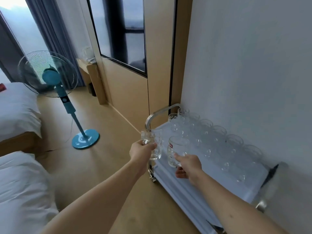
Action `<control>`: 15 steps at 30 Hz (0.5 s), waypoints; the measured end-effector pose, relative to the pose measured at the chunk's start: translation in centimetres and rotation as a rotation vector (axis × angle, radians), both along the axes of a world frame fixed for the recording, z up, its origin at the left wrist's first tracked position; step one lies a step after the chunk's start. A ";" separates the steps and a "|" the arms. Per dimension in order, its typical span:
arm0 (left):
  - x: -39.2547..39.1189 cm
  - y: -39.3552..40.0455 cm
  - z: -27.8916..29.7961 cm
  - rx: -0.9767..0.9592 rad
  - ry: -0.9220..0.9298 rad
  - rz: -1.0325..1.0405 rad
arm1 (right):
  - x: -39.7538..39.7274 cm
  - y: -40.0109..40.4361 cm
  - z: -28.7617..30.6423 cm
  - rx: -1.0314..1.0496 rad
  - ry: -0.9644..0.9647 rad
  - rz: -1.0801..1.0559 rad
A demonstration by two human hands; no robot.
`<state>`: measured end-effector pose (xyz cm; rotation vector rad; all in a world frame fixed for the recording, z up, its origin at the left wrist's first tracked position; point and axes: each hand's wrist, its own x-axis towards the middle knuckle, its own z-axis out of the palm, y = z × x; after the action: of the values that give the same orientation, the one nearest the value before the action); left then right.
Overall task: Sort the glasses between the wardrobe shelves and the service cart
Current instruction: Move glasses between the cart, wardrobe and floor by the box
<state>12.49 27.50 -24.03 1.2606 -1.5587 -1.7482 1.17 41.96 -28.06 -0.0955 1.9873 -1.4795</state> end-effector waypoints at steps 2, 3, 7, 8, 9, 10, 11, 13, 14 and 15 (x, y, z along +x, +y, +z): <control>-1.2 -1.9 -0.6 0.021 -0.008 -0.028 | -0.7 -1.6 -0.4 0.022 -0.017 -0.035; -2.0 -2.8 -1.0 0.032 -0.009 -0.039 | -1.1 -2.3 -0.7 0.033 -0.028 -0.044; -5.3 -6.2 -2.7 0.060 -0.033 -0.070 | -3.7 -5.3 -2.0 0.054 -0.037 -0.078; -6.3 -7.1 -3.2 0.059 -0.043 -0.075 | -4.5 -6.0 -2.4 0.056 -0.040 -0.089; -7.4 -8.0 -3.8 0.056 -0.054 -0.082 | -5.4 -6.7 -2.9 0.059 -0.047 -0.097; -8.4 -8.8 -4.3 0.055 -0.065 -0.085 | -6.4 -7.4 -3.4 0.063 -0.051 -0.099; -9.6 -9.6 -4.9 0.054 -0.073 -0.089 | -7.4 -8.1 -3.9 0.066 -0.049 -0.096; -11.8 -11.0 -6.1 0.078 -0.090 -0.095 | -9.3 -9.3 -4.9 0.079 -0.038 -0.096; -12.8 -11.5 -6.6 0.100 -0.096 -0.095 | -10.1 -9.8 -5.3 0.089 -0.037 -0.093; -13.8 -12.1 -7.1 0.125 -0.099 -0.088 | -10.9 -10.3 -5.8 0.102 -0.037 -0.088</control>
<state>-1.32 15.35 -31.12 1.3765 -1.6038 -1.8900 -9.74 31.63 -33.82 0.0626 2.0558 -1.4207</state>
